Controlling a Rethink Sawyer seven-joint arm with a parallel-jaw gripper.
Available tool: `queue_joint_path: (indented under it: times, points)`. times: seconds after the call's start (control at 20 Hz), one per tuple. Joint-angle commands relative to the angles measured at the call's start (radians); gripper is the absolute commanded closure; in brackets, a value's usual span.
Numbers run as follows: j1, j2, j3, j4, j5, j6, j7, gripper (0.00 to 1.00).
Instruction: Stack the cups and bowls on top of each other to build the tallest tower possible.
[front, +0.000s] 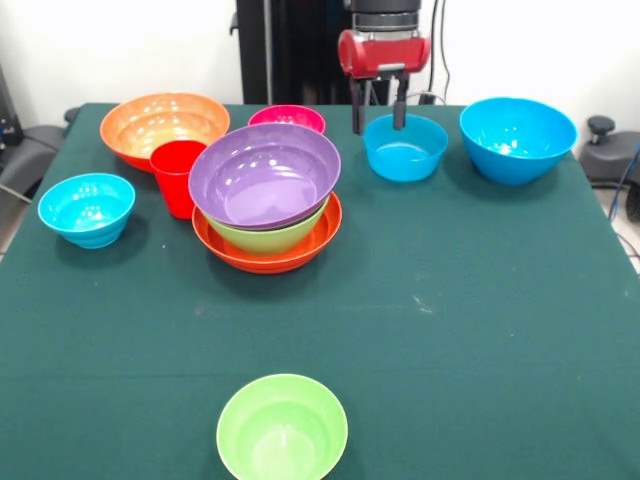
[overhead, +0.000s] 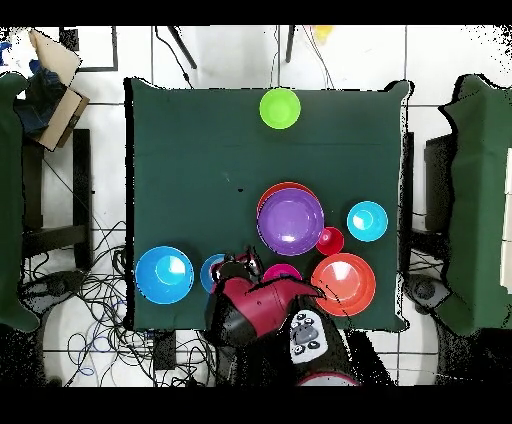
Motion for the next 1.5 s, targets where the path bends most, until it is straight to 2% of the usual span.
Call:
queue_joint_path:
  times: [0.05,0.55,1.0,1.5]
  points:
    - [0.023,0.125,-0.033,-0.005,0.019,-0.145,0.157,0.0]
    - [0.061,0.213,-0.061,-0.077,0.022,-0.163,0.115,0.0]
    - [0.074,0.227,-0.067,-0.098,0.022,-0.167,0.111,0.0]
    - [0.111,0.251,-0.082,-0.143,0.056,-0.171,0.111,0.0]
